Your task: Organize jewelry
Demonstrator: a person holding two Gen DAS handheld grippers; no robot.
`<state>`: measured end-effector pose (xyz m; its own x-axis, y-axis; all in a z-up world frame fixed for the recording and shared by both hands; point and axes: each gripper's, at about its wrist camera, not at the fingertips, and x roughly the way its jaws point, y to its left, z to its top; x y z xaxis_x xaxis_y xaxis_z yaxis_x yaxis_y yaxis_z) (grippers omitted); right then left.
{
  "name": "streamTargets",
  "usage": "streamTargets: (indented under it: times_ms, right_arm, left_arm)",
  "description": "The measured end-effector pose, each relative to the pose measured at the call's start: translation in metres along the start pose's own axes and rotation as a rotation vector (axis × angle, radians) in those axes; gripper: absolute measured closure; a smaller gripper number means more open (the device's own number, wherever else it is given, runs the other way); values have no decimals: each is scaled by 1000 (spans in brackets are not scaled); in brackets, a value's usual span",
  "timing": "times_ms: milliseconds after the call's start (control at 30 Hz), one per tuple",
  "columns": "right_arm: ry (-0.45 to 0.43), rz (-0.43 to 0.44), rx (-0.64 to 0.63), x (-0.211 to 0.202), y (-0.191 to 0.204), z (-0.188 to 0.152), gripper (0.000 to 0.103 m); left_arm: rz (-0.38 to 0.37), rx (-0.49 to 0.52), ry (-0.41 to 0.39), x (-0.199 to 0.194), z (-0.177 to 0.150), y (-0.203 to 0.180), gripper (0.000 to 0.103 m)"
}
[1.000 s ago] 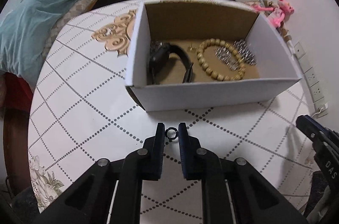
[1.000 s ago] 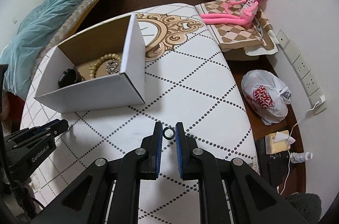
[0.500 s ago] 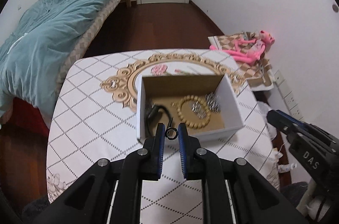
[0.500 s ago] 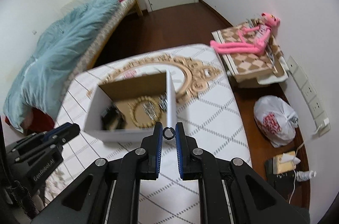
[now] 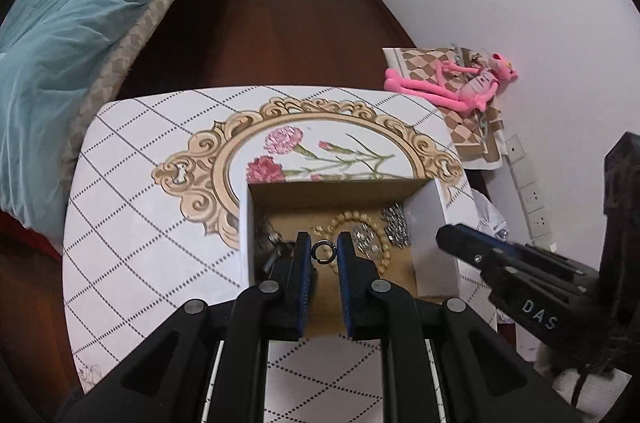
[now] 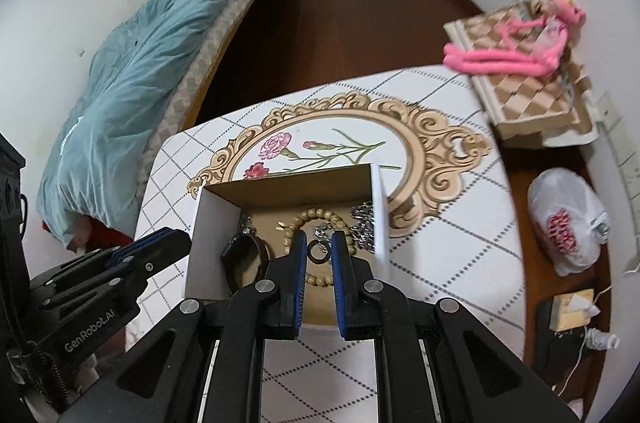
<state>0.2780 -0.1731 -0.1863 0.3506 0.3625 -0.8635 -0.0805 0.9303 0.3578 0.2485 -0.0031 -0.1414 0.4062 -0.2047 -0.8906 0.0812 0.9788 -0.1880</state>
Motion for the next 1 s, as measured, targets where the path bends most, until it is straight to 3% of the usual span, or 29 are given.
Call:
streamTargets:
  times_ms: [100,133,167,200,233,400,433,467,500,600,633,767,1000]
  right_arm:
    - [56,24,27,11,-4,12,89]
    - [67,25,33,12,-5,14,85]
    - [70,25,38,12,-6,16,79]
    - [69,25,41,10,-7,18,64]
    - [65,29,43,8,-9,18,54]
    - [39,-28,27,-8,-13,17,53]
    - [31,-56,13,-12,-12,16,52]
    - [25,-92,-4,-15,-11,14,50]
    - [23,-131,-21,-18,-10,11,42]
    - [19,-235,-69,-24,-5,1,13]
    - [21,-251,-81,-25,-5,-2,10]
    - [29,-350,-133,-25,3,-18,4]
    - [4,-381,-132,-42,11,-41,3]
  left_arm:
    - [11,-4,37,3,10,-1,86]
    - [25,-3,36,2,12,-1,77]
    - [35,2,23,0,13,-1,61]
    - [41,2,14,-3,14,0,49]
    - [50,-4,4,-6,15,1,30]
    - [112,-26,-7,-14,12,14,26]
    - [131,-27,-10,-15,10,16,19]
    - [147,-29,-11,-16,8,17,5]
    - [161,-32,-13,-18,5,19,0]
    - [206,-23,-39,-23,-7,18,0]
    - [217,-19,-45,-24,-12,17,0]
    - [242,-12,-55,-28,-27,14,0]
    - [257,-27,-71,-48,-49,10,0]
